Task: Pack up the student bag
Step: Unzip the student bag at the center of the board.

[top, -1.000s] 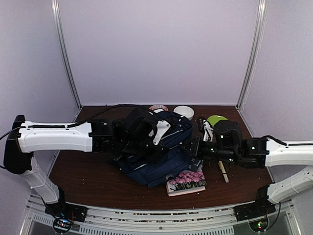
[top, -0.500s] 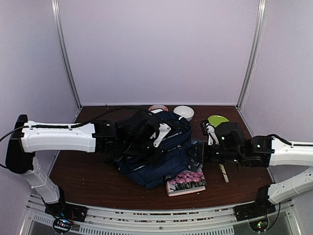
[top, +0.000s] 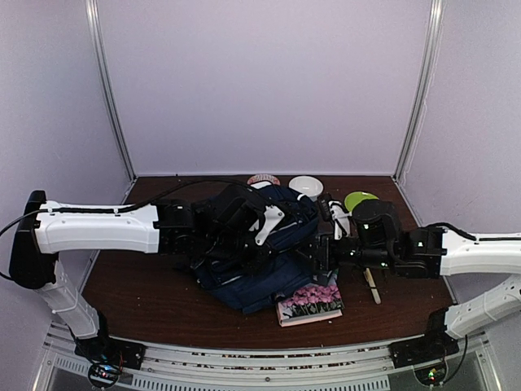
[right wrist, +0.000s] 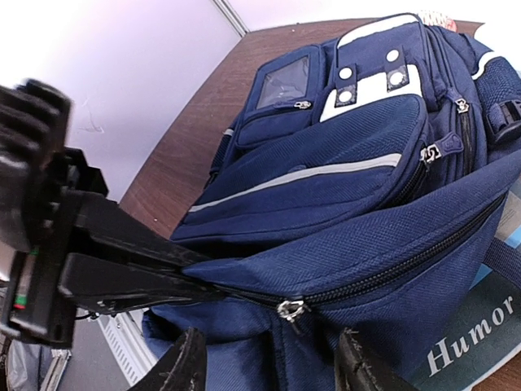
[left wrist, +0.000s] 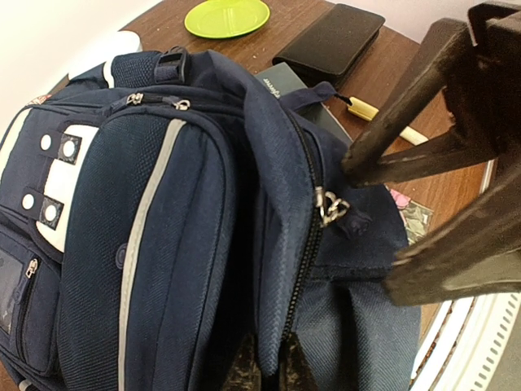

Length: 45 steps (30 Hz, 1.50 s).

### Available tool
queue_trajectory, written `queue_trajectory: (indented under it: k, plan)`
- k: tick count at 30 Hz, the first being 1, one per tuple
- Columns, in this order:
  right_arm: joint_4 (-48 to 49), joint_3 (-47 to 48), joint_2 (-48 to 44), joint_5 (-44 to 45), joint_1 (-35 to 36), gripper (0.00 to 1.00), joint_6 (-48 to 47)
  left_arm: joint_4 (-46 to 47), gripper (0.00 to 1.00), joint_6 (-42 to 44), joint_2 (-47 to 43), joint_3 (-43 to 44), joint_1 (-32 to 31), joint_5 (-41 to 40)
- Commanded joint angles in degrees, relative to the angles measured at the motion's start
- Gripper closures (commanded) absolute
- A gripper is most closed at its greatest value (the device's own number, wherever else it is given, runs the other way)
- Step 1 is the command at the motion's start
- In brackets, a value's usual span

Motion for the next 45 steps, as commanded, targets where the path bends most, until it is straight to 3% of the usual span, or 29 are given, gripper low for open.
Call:
queue_trajectory:
  k: [1, 5, 10, 17, 24, 34, 45]
  plan:
    - [1.43, 1.37, 1.88, -0.76, -0.51, 0.48, -1.35, 2.47, 1.00, 0.33, -2.43, 1.60, 0.44, -0.38]
    - [1.57, 0.78, 2.53, -0.09, -0.57, 0.52, -0.77, 2.47, 1.00, 0.40, -3.02, 1.19, 0.42, -0.64]
    - [2.11, 0.18, 2.72, -0.30, -0.63, 0.66, -0.63, 2.47, 1.00, 0.33, -3.76, 0.72, 0.42, -0.34]
    - [1.49, 0.73, 4.04, 0.83, -0.62, 0.77, -1.02, 2.47, 1.00, 0.20, -4.63, 0.26, 0.33, -0.31]
    - [1.94, 0.67, 3.57, 1.14, -0.67, 0.99, -0.93, 2.33, 1.00, 0.07, -5.21, -0.09, 0.29, -0.45]
    - [-4.84, 1.04, -3.12, 6.85, -0.99, 1.00, -1.43, -0.03, 1.00, -1.42, -8.22, -3.89, 0.27, -4.04]
    - [-4.88, -1.01, -4.93, 6.51, -6.12, 1.00, -1.32, -1.23, 1.00, -3.62, -22.60, -17.89, 0.16, -8.12]
